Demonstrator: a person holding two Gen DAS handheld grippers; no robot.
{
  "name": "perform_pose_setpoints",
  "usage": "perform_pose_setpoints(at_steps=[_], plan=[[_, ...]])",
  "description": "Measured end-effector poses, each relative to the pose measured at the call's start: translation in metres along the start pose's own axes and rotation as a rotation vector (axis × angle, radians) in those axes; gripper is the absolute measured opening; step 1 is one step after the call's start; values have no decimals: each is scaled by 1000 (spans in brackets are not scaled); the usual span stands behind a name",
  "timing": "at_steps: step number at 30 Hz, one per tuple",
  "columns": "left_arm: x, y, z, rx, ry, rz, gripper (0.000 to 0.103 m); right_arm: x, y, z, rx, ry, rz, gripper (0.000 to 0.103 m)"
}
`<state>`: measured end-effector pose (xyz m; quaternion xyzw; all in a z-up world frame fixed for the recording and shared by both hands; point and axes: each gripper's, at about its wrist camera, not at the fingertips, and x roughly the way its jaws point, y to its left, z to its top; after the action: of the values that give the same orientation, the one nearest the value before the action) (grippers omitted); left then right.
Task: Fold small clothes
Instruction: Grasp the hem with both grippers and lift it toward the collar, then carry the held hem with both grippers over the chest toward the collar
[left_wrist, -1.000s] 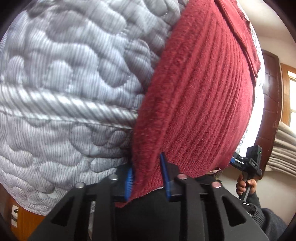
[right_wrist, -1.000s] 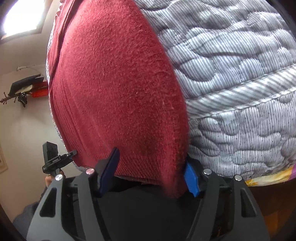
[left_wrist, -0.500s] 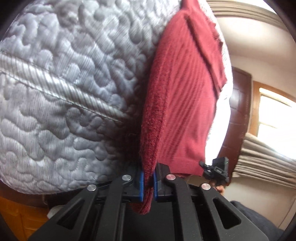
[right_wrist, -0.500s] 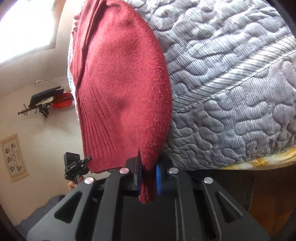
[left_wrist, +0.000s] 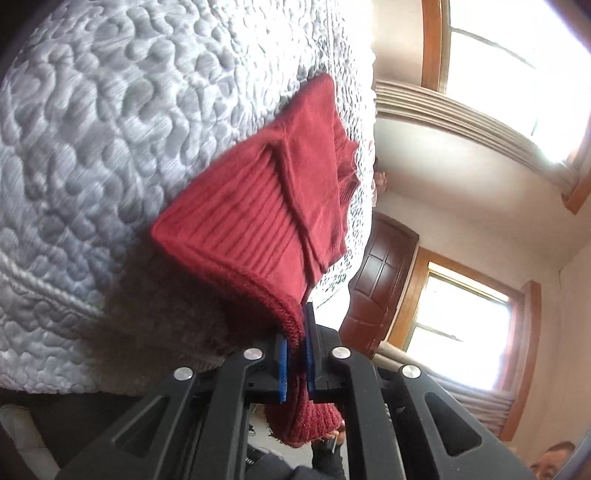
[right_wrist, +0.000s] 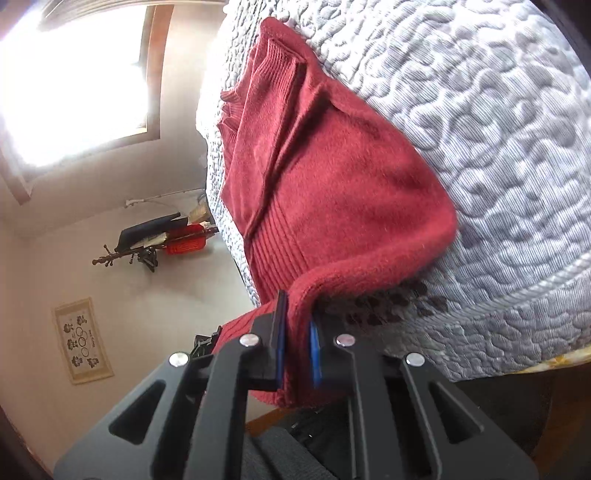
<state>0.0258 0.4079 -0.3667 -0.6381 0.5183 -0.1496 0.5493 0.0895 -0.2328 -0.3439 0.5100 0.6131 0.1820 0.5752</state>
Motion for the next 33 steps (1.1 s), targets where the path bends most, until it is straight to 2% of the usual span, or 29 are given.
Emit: perform_pose_setpoints(at_steps=[5, 9, 13, 14, 15, 16, 17, 20, 22, 23, 25, 27, 31, 33], plan=[[35, -18, 53, -82, -54, 14, 7, 2, 4, 64, 77, -22, -43, 9], [62, -17, 89, -114, -56, 72, 7, 17, -6, 106, 140, -17, -88, 9], [89, -9, 117, -146, -58, 134, 8, 33, -14, 132, 165, -7, -126, 15], [93, -7, 122, -156, -62, 137, 8, 35, -17, 138, 177, -6, -123, 21], [95, -5, 127, -166, -64, 136, 10, 35, -20, 143, 191, -2, -114, 28], [97, -4, 131, -177, -63, 133, 17, 33, -21, 148, 200, -6, -104, 45], [96, -2, 134, -185, -63, 126, 22, 34, -20, 153, 200, -15, -101, 50], [94, -5, 140, -181, -73, 93, 31, 24, -15, 165, 200, -30, -62, 50], [91, -10, 144, -172, -89, 66, 44, 16, -8, 172, 182, -38, -52, 52], [88, -11, 143, -166, -95, 57, 46, 11, -5, 172, 167, -37, -56, 52], [85, -18, 148, -138, -106, 81, 50, 4, 4, 174, 123, -39, -82, 52], [82, -30, 150, -74, -97, 128, 52, 2, 20, 175, 25, -42, -154, 52], [92, -75, 138, 224, -47, 345, 66, 20, 56, 163, -273, -33, -404, 55], [104, -90, 127, 362, -7, 448, 67, 37, 61, 146, -397, -24, -511, 56]])
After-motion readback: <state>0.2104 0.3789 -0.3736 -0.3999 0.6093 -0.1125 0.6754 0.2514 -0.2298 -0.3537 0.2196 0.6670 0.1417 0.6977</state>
